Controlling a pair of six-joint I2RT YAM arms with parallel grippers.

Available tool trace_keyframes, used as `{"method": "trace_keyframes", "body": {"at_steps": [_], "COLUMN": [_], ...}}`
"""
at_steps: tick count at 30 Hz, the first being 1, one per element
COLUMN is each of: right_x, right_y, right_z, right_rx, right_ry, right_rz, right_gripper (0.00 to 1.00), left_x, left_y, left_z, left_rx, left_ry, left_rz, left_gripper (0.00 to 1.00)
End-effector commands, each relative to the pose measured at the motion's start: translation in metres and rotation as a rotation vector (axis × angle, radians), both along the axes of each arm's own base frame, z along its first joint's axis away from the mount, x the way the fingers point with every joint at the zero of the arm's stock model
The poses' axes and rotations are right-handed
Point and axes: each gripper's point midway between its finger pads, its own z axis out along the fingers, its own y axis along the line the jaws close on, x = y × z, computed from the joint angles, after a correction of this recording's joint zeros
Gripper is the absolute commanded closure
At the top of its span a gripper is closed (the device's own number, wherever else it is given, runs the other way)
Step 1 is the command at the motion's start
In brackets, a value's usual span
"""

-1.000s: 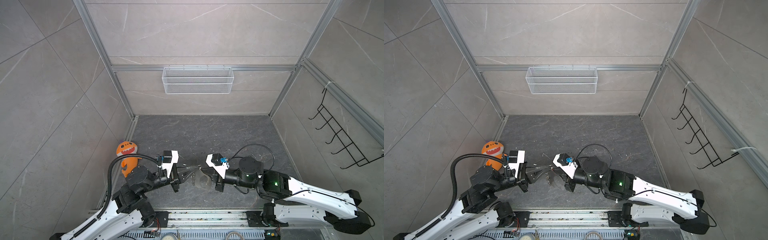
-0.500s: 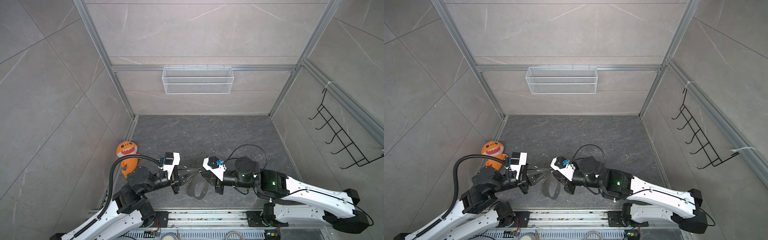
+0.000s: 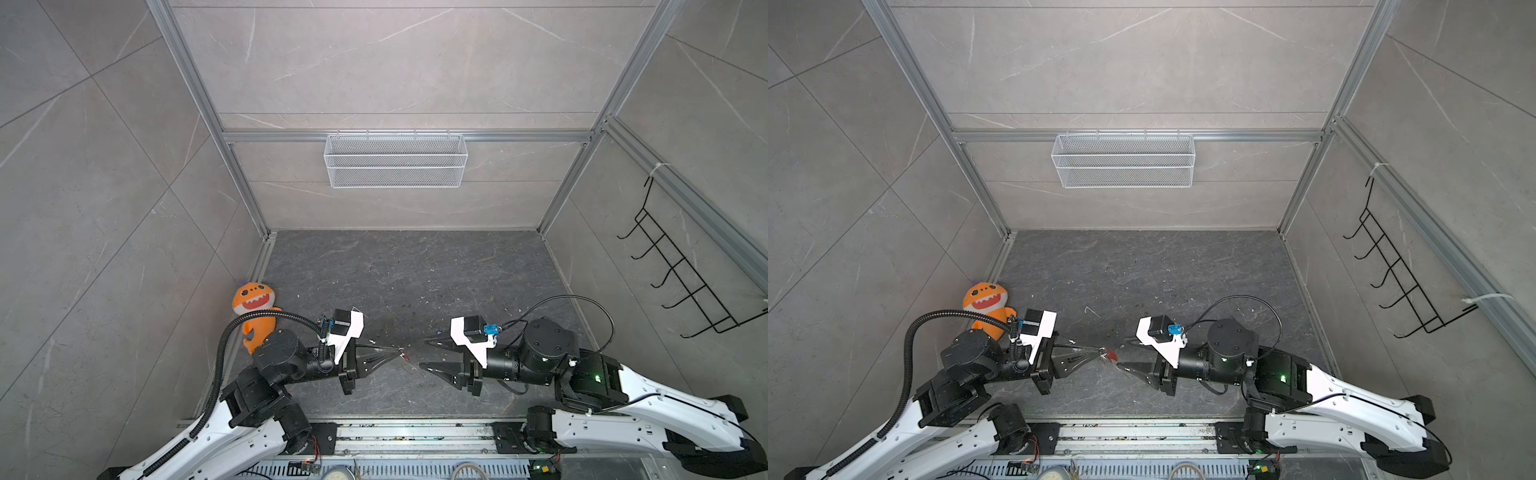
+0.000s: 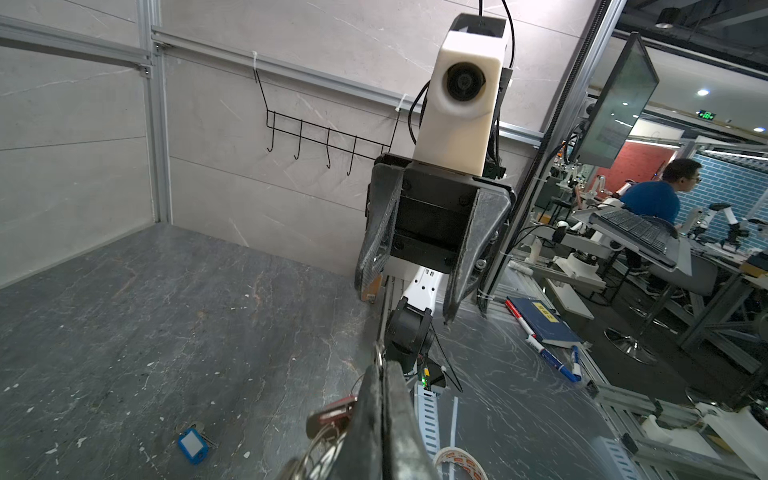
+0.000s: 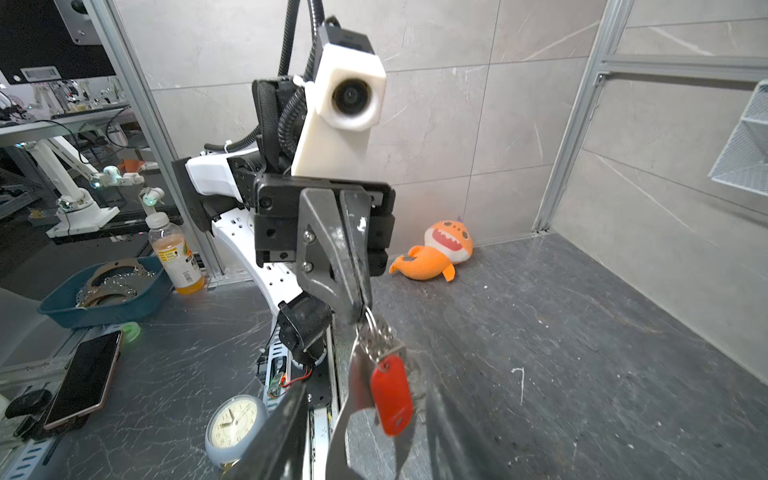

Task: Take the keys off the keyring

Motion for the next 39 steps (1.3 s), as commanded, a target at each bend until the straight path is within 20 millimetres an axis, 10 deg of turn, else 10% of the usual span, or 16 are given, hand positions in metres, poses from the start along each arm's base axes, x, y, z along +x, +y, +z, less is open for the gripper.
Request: {"method": "trace_keyframes", "body": {"at_steps": [1,31,34,39], "right_x": [-0.004,-0.01,-0.003,0.001], "right_y": [0.013,0.023,0.017,0.007], "right_z": [-0.002,-0.012,-0.018,-0.035], "right_rx": [0.017,-0.009,-0.068,-0.215], "right_ry": [0.008,0.078,0.102,0.157], "right_rz": [0.04,0.086,0.035,-0.009], "right_gripper": [0.51,1.0,1.0,1.0], "left_x": [-0.014,-0.01,-0.005,-0.001], "left_y": [0.003,-0.001,0.002,0.004], "left_z": [0.023,0.02,0.017,0.005], "left_rx": [-0.05,-0.038,-0.012,0.078], "left_ry": [-0.068,-0.031,-0.008,0.041], "left_rz": [-0.063,-0.056,-0.02,0.008], "left_gripper": [1.0,1.0,0.72,0.59]}}
